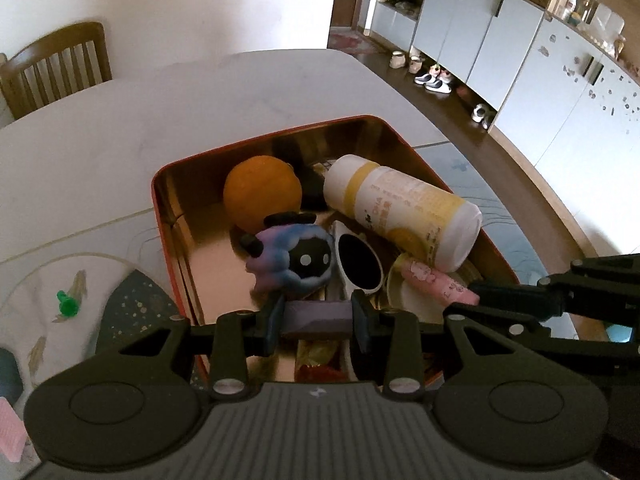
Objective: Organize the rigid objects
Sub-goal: 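Carry eraser and pink tube into the red tin box and open both tools, then withdraw both open tools from the box back over the placemat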
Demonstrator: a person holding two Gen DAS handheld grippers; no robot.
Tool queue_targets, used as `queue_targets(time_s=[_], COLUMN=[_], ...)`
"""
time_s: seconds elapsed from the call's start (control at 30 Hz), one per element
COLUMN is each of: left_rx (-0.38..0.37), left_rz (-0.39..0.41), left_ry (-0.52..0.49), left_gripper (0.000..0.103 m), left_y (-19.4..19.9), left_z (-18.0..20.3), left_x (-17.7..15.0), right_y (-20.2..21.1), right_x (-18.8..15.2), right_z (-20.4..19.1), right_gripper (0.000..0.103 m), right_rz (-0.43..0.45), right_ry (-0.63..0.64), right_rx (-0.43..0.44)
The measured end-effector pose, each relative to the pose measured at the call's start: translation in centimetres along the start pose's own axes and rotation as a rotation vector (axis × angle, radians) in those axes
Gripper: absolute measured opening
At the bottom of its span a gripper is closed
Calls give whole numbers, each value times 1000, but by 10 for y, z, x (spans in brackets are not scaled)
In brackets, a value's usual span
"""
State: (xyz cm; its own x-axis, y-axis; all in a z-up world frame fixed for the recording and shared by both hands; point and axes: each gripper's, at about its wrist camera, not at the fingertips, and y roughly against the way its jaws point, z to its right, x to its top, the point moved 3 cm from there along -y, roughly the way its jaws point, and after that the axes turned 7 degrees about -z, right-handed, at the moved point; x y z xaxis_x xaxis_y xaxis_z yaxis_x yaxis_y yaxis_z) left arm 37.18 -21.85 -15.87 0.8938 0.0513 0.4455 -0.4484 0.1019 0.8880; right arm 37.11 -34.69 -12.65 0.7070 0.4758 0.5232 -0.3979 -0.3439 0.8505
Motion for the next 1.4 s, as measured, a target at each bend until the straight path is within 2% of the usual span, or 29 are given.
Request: queue_targets(time_s=[0.33, 0.47, 0.67, 0.77, 0.83, 1.07, 1.13, 1.23, 1.3, 1.4], left_rx=[-16, -32, -52, -50, -51, -24, -12, -5, -6, -2], left_rz=[8, 18, 62, 101, 125, 186, 201, 223, 232, 243], left_ry=[7, 5, 4, -7, -10, -25, -20, -32, -30, -18], left_gripper=[36, 44, 45, 51, 51, 51, 51, 51, 60, 62], left_y=[7, 14, 36, 52, 62, 95, 104, 118, 126, 135], left_z=[-2, -3, -7, -10, -12, -33, -41, -55, -67, -86], left_x=[-3, -7, -14, -18, -21, -33, -35, -39, -43, -51], right_y=[7, 12, 19, 24, 26, 36, 39, 41, 42, 40], right_x=[-3, -4, -4, -4, -3, 2, 5, 9, 11, 14], right_z=[6, 4, -3, -9, -14, -39, -50, -65, -77, -95], right_gripper=[27, 33, 34, 40, 44, 49, 57, 62, 64, 64], right_rz=[4, 12, 18, 23, 27, 57, 69, 80, 89, 94], right_ry=[-37, -46, -49, -47, -48, -55, -54, -52, -52, -46], right_rx=[9, 12, 18, 14, 14, -3, -7, -4, -3, -2])
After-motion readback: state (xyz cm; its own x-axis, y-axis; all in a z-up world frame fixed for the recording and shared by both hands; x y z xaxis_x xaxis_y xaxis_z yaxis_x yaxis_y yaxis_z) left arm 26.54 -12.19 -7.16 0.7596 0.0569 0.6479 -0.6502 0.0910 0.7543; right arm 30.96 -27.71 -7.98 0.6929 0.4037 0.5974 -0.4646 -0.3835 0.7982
